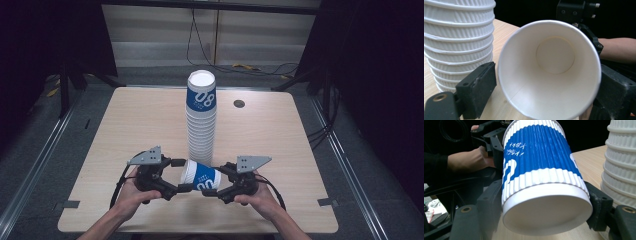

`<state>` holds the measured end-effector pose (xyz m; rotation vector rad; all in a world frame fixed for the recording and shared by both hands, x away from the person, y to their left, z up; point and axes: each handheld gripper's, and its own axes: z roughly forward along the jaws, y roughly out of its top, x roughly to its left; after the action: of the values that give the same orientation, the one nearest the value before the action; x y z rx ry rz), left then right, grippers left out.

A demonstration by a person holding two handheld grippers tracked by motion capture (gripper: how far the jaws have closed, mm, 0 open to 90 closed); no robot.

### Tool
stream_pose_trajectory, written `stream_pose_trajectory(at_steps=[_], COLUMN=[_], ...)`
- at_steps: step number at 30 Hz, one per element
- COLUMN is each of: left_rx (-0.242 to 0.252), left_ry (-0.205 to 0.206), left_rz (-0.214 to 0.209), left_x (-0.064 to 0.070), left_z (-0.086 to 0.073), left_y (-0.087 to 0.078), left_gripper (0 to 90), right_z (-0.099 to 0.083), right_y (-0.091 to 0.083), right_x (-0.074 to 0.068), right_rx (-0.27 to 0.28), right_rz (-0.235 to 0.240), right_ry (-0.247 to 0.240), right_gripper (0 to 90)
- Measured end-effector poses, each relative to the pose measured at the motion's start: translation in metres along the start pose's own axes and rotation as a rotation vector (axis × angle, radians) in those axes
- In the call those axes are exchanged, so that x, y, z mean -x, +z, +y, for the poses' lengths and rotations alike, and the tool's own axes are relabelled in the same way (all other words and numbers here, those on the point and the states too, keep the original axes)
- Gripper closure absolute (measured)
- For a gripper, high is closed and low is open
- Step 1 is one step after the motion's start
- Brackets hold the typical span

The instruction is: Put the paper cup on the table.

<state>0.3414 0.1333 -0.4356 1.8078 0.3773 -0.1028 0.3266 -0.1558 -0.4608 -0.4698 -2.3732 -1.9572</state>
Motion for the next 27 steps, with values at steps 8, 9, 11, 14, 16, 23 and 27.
stream_pose_trajectory(at_steps=[8, 9, 11, 14, 16, 23, 27], left_rx=[-0.02, -0.02, -0.019, -0.01, -0.015, -0.039, -0.043], left_ry=[-0.015, -0.015, -0.014, -0.036, -0.051, -0.054, -0.047], left_rz=[-0.035, -0.035, -0.038, -0.045, -0.059, -0.08, -0.081], left_x=[0.0, 0.0, 0.001, 0.002, 0.0, 0.001, 0.001], left_z=[-0.001, -0.001, -0.001, -0.004, -0.005, -0.003, -0.003], left_y=[0.009, 0.009, 0.01, 0.013, 0.015, 0.013, 0.012], left_gripper=[10.1, 10.4, 11.9, 11.7, 11.5, 15.0, 16.2], right_z=[0.0, 0.0, 0.0, 0.0, 0.0, -0.001, -0.001], right_y=[0.003, 0.003, 0.003, 0.003, 0.002, 0.003, 0.004], right_x=[-0.002, -0.002, -0.002, -0.003, -0.003, -0.004, -0.004], right_rx=[-0.004, -0.004, -0.001, -0.006, -0.016, -0.038, -0.051], right_rz=[0.017, 0.02, 0.019, 0.026, 0.023, 0.044, 0.051], right_ry=[-0.009, -0.006, -0.004, -0.005, -0.014, -0.001, 0.018], right_gripper=[28.0, 28.0, 28.0, 28.1, 28.1, 28.1, 28.0])
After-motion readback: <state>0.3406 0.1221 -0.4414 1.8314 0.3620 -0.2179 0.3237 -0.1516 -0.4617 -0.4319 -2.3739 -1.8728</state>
